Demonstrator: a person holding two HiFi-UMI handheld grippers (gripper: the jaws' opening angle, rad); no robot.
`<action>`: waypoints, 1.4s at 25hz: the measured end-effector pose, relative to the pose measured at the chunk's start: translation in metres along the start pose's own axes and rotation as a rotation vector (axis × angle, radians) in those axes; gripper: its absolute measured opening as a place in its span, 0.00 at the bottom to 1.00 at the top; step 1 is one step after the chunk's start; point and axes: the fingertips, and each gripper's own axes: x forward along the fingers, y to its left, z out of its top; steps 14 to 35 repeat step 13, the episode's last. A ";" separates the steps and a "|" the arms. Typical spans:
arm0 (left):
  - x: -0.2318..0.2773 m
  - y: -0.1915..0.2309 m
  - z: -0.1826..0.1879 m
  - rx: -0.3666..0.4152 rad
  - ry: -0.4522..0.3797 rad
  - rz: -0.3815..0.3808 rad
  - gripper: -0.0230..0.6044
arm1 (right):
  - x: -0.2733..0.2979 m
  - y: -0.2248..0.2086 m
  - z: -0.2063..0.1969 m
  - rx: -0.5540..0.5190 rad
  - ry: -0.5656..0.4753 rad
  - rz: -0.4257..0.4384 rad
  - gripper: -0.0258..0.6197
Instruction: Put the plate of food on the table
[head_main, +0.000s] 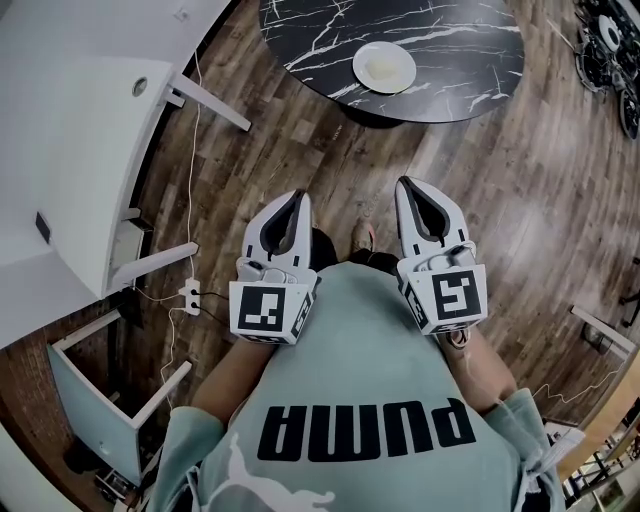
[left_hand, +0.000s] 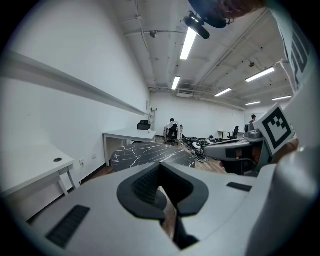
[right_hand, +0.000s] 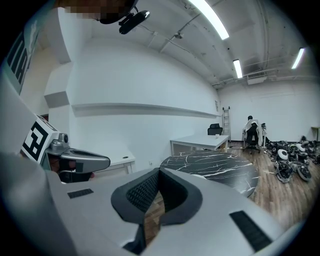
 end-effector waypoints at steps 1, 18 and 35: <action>-0.001 0.000 0.000 -0.001 0.000 0.001 0.05 | 0.000 0.001 0.000 -0.001 -0.001 0.002 0.05; -0.013 0.005 -0.003 -0.009 -0.001 0.013 0.05 | -0.004 0.013 0.000 0.001 0.004 0.007 0.05; -0.013 0.005 -0.003 -0.009 -0.001 0.013 0.05 | -0.004 0.013 0.000 0.001 0.004 0.007 0.05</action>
